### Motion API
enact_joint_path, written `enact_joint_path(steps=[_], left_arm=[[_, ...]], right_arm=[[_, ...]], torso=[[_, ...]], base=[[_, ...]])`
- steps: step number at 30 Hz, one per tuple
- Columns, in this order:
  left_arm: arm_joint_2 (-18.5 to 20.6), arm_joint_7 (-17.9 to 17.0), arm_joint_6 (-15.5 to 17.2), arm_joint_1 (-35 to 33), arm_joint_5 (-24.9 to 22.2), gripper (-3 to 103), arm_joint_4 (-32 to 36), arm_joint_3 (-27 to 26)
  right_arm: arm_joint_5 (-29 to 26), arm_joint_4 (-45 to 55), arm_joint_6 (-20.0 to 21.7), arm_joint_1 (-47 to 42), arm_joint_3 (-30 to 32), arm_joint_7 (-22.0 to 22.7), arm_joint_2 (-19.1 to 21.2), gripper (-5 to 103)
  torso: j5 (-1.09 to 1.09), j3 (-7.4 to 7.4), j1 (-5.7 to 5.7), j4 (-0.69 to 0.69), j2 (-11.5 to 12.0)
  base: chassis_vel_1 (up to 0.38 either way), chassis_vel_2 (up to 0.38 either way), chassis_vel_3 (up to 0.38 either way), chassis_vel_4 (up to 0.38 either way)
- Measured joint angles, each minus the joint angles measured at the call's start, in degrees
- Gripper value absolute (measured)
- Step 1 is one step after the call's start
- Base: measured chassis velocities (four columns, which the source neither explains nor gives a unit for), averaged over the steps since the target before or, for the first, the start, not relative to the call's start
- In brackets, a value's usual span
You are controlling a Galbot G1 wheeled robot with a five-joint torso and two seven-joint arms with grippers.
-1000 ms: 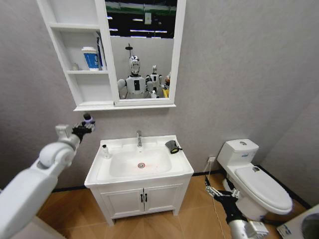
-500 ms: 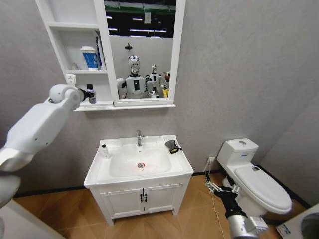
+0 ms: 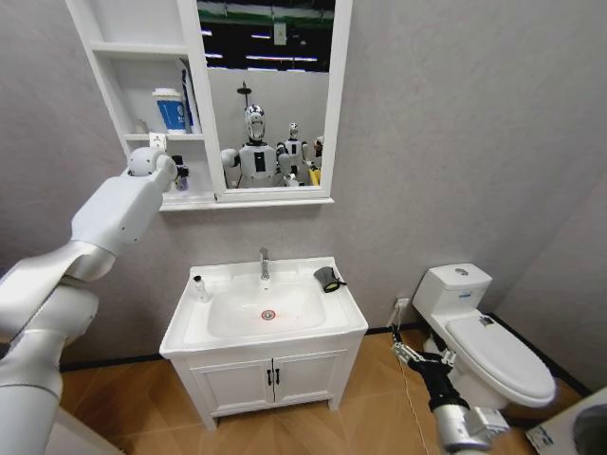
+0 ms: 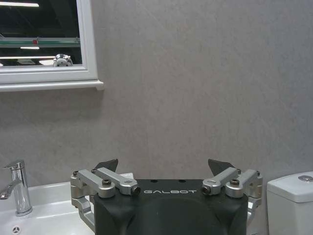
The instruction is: Move facial cleanser and shampoo from washbasin to cabinet, then wipe washbasin with towel.
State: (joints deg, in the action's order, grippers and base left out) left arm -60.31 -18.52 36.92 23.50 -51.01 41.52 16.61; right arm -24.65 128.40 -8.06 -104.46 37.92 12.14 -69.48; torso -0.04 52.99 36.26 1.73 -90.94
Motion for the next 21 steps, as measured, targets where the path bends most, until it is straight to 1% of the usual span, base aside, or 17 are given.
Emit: enact_joint_path(steps=[1,2,4,5,7,14,17,18,19,20,21], left_arm=[[-0.66,0.84,-0.68,0.06,1.46,42,-1.67,-0.53],[-0.66,0.84,-0.68,0.06,1.46,42,-1.67,-0.53],[-1.89,2.07,-1.95,0.45,4.13,42,-4.99,-1.6],[-1.89,2.07,-1.95,0.45,4.13,42,-4.99,-1.6],[-2.89,2.32,-2.92,0.54,5.64,42,-7.2,-2.97],[-3.24,1.0,-3.55,-0.76,5.97,42,-7.46,-5.03],[-3.15,0.18,-3.59,-1.4,5.34,41,-7.17,-5.87],[-3.01,-0.09,-3.09,-1.94,4.89,46,-6.97,-6.28],[-3.01,-0.09,-3.09,-1.94,4.89,46,-6.97,-6.28],[-2.66,-0.34,-2.91,-2.35,4.45,52,-6.42,-6.52],[-2.16,-0.56,-2.74,-2.83,3.97,58,-5.36,-6.57]], right_arm=[[0.0,-0.06,0.0,-0.01,-0.03,0.0,0.0,100],[0.0,-0.06,0.0,-0.01,-0.03,0.0,0.0,100],[0.01,-0.16,0.0,-0.06,-0.04,0.0,0.0,100],[0.01,-0.16,0.0,-0.06,-0.04,0.0,0.0,100],[0.05,-0.18,0.0,-0.22,-0.01,0.0,-0.01,100],[0.12,-0.18,-0.05,-0.54,0.14,0.0,-0.05,100],[0.13,-0.16,-0.06,-0.5,0.16,0.0,0.05,100],[0.13,-0.14,-0.06,-0.48,0.16,-0.01,0.08,100],[0.13,-0.14,-0.06,-0.48,0.16,-0.01,0.08,100],[0.14,-0.07,-0.06,-0.51,0.18,-0.01,0.08,100],[0.16,0.05,-0.06,-0.57,0.18,-0.03,0.08,100]], torso=[[0.01,0.0,0.0,0.01,0.0],[0.01,0.0,0.0,0.01,0.0],[0.01,0.0,0.0,0.0,0.0],[0.01,0.0,0.0,0.0,0.0],[0.01,0.0,-0.01,0.01,0.0],[0.03,-0.01,-0.01,0.01,-0.01],[0.04,-0.02,-0.02,0.02,-0.02],[-0.01,0.0,-0.02,0.0,-0.01],[-0.01,0.0,-0.02,0.0,-0.01],[-0.05,0.0,0.0,0.0,-0.01],[-0.02,0.0,0.0,0.01,-0.01]], base=[[0.0,0.0,0.0,0.0],[0.0,0.0,0.0,0.0],[0.0,0.0,0.0,0.0],[0.0,0.0,0.0,0.0],[0.0,0.0,0.0,0.0],[0.0,0.0,0.0,0.0],[0.0,0.0,0.0,0.0],[0.0,0.0,0.0,0.0],[0.0,0.0,0.0,0.0],[0.0,0.0,0.0,0.0],[0.0,0.0,0.0,0.0]])
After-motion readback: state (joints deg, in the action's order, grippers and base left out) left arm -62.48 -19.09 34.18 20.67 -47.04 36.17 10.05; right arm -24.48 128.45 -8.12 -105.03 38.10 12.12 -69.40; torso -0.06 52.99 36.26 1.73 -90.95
